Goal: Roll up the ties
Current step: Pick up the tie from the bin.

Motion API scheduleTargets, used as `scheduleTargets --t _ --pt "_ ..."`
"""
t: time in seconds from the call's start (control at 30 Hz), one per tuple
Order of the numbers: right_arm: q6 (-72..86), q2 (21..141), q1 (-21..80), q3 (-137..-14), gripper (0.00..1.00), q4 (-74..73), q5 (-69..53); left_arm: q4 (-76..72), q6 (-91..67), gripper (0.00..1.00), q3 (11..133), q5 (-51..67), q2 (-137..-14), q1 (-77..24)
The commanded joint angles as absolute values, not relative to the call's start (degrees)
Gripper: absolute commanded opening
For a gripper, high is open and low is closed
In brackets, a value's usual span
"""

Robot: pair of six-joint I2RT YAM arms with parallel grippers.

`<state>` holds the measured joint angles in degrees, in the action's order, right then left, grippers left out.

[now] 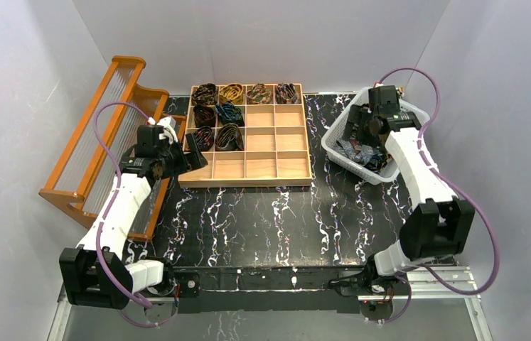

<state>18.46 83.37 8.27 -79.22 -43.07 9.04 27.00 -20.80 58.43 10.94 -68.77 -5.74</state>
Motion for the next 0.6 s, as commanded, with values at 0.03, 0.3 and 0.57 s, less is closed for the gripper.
scheduleTargets --t 0.03,0.3,0.57 --pt "21.21 93.23 2.48 -88.93 0.99 -43.8 12.81 25.18 -21.22 0.98 54.35 17.16 -64.38 -5.36" --pt "21.66 104.88 -2.56 -98.07 0.83 -43.04 7.26 24.97 -16.54 0.98 51.68 21.16 -61.6 -5.37" --pt "26.66 115.87 -3.36 -106.54 0.86 -37.01 9.14 20.99 -16.42 0.98 46.21 23.23 -59.64 -5.36"
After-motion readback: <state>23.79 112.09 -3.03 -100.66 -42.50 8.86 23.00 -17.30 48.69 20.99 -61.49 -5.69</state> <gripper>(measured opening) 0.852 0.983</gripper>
